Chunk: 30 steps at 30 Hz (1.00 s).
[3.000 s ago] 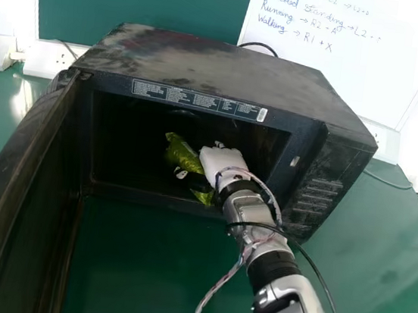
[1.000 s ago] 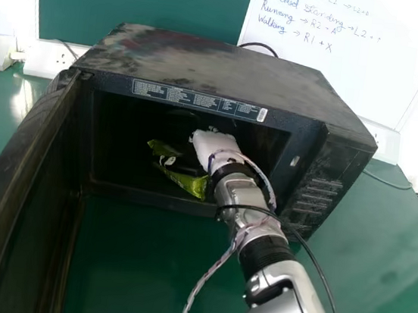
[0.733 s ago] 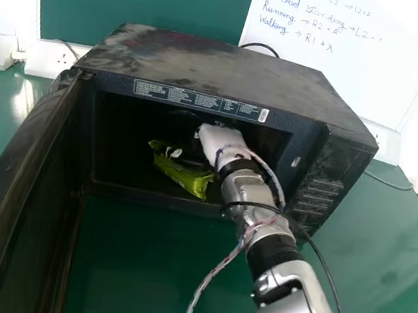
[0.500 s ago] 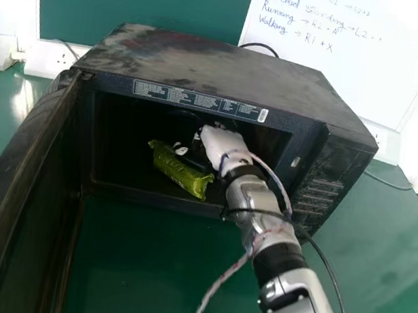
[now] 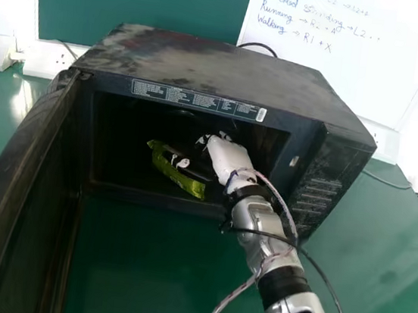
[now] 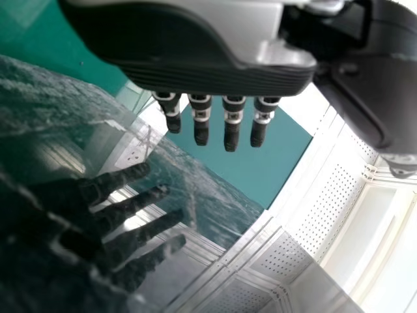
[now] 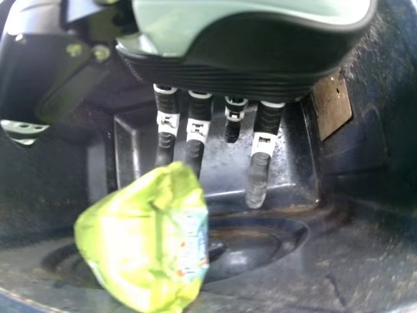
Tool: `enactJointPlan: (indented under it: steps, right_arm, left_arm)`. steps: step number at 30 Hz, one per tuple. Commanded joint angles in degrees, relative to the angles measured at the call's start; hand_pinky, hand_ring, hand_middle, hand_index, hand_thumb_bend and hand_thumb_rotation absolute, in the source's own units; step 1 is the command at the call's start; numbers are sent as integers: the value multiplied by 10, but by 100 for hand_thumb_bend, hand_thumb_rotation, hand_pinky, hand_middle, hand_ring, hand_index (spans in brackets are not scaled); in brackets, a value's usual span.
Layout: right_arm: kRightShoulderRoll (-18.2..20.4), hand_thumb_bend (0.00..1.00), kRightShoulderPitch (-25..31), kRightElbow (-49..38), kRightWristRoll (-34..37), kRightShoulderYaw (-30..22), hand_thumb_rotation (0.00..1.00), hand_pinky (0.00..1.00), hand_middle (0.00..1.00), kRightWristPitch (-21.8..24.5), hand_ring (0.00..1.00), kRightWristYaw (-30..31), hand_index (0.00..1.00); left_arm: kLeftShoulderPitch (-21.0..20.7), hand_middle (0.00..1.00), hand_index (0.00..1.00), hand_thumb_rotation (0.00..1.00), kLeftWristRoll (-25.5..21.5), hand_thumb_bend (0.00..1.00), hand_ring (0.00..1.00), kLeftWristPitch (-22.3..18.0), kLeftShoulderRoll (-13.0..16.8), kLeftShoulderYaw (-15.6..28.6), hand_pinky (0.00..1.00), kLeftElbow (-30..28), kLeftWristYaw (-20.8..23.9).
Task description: Put biscuit inside oven
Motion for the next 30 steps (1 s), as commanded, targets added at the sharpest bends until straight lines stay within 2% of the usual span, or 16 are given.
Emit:
enactJointPlan:
  steps: [1,3,7,8,11,17,25,30]
  right_arm:
    - [-9,99,20,-23,3,-7,27,39,55,-8,47,-9,66]
    - [-15,98,33,-42,5,-10,29,45,59,-8,53,-4,68]
    - [-25,98,69,-102,18,-26,31,68,77,-1,75,22,75]
    - [-28,98,78,-119,19,-28,32,69,79,4,77,29,76]
    - [-38,98,105,-169,18,-35,33,69,80,19,78,48,78]
    - [-52,97,153,-256,21,-56,30,71,80,44,78,82,79]
    - [-77,95,217,-346,9,-73,33,62,80,44,77,83,79]
    - [-85,90,256,-387,13,-89,32,67,82,49,80,85,80]
  left_arm:
    - [1,100,100,80,-3,84,100,-1,-3,2,93,2,1]
    - [1,100,100,79,-5,85,100,2,-3,1,93,0,2]
    - [0,100,100,79,-4,85,100,2,-3,1,93,1,2]
    - [0,100,100,79,-4,85,100,2,-3,1,93,1,1]
    - [0,100,100,79,-5,85,100,2,-3,-1,94,0,1]
    - [0,100,100,79,-4,85,100,2,-4,-1,94,-1,1]
    - [-4,100,100,79,-8,84,100,1,-2,0,96,1,-3]
    - [-6,100,100,78,-14,84,100,5,-1,1,97,3,-2]
